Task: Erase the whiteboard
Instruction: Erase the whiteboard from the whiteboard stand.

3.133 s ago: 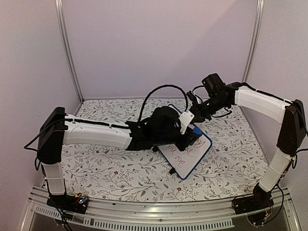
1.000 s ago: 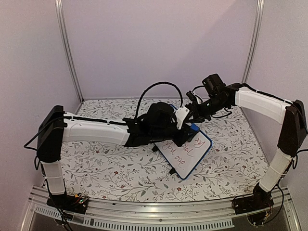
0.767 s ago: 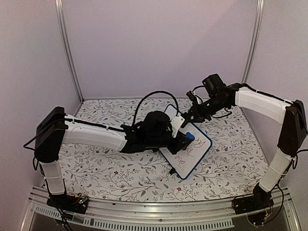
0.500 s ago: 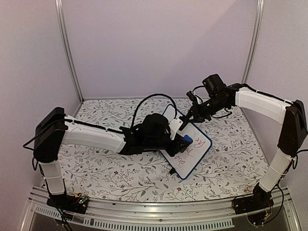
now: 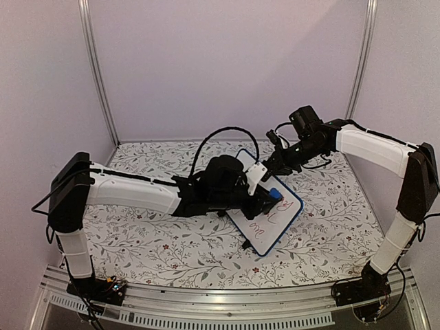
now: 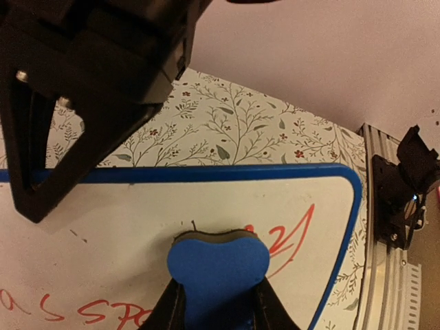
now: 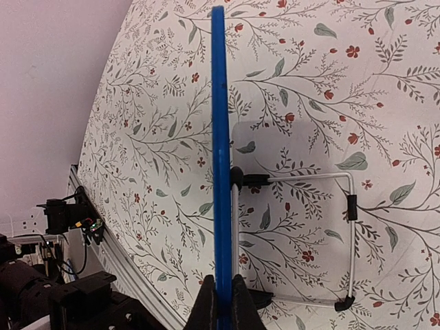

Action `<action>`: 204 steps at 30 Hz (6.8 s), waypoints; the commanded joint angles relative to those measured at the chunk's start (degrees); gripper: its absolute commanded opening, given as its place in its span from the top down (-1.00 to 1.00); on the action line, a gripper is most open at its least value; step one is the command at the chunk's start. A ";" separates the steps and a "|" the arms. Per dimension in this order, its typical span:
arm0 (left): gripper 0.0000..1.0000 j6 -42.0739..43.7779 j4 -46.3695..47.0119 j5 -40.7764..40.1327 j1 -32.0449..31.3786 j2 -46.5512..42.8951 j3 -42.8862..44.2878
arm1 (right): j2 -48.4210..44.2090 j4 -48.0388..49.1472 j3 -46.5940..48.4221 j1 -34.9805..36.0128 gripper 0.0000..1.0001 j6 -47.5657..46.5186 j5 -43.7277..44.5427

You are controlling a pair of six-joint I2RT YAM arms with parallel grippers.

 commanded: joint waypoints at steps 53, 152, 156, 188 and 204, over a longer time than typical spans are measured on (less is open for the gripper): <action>1.00 -1.25 -2.59 -1.54 -1.81 1.85 -2.76 | 1.36 -1.00 -0.85 2.06 1.00 0.80 -1.03; 1.00 3.70 -4.94 -10.83 -4.69 3.47 1.24 | 2.29 -1.01 -0.49 2.24 1.00 0.44 -0.85; 1.00 2.91 -4.81 -11.34 -4.69 2.39 -1.52 | 2.23 -0.93 -0.58 2.24 1.00 0.44 -0.85; 1.00 4.72 -3.57 -8.18 -5.01 3.44 2.80 | 1.51 -0.01 -1.89 2.33 1.00 1.04 -0.68; 1.00 3.88 -3.71 -10.81 -4.64 1.14 -4.23 | 1.59 -0.21 -1.69 2.33 1.00 1.10 -0.72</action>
